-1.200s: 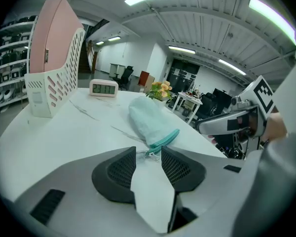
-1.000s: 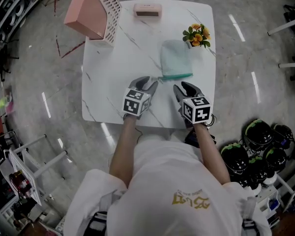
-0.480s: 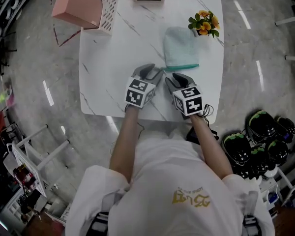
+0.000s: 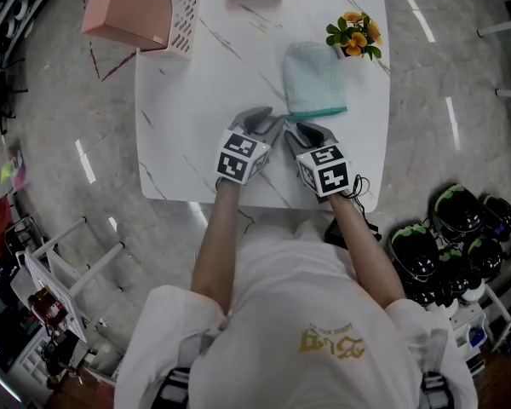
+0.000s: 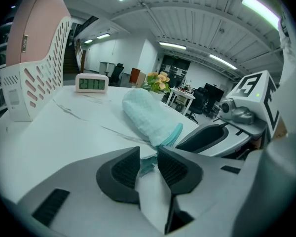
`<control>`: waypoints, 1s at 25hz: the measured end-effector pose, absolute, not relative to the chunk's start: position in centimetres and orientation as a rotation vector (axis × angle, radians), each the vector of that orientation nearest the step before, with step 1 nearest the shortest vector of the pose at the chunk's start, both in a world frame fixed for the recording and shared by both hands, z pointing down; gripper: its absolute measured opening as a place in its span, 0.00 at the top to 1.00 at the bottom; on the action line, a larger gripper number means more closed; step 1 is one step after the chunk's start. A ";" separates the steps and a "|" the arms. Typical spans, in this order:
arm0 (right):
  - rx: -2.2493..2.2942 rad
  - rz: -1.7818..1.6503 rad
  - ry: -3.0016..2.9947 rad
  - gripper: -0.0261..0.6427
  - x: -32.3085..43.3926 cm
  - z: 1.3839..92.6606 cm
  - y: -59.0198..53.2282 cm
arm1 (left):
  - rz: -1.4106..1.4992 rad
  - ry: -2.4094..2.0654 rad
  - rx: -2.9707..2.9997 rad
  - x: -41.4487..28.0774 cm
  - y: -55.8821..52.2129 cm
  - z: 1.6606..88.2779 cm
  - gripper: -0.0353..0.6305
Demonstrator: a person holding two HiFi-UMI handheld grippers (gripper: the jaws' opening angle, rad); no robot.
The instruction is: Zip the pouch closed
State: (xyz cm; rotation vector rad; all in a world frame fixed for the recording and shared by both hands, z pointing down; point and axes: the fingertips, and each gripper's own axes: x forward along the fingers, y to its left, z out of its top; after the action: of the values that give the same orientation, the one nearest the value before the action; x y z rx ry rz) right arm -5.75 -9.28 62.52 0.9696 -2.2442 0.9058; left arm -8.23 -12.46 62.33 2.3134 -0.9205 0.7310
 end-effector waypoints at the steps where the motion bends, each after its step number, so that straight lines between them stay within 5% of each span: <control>1: 0.962 0.898 -2.245 0.76 -5.9 62.6 -9.3 | 0.739 -0.904 2.323 -8.1 -12.3 62.3 0.78; 13: 0.948 0.810 -2.156 0.85 -5.9 63.4 -9.3 | 0.764 -0.800 2.340 -6.9 -11.2 62.2 0.85; 19: 0.978 0.765 -2.124 0.93 -5.3 63.6 -9.7 | 0.845 -0.820 2.366 -6.3 -11.4 62.6 0.80; 21: 0.980 0.772 -2.126 0.94 -5.3 63.6 -9.7 | 0.884 -0.832 2.385 -6.3 -11.5 62.8 0.88; 25: 0.982 0.768 -2.124 0.94 -5.3 63.6 -9.7 | 0.895 -0.823 2.387 -6.5 -11.4 62.8 0.89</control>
State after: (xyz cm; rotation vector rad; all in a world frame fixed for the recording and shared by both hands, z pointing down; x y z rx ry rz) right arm -5.27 -9.75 63.58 0.9824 -2.1241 0.7676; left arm -6.46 -11.40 62.81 2.3874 -0.8232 0.8955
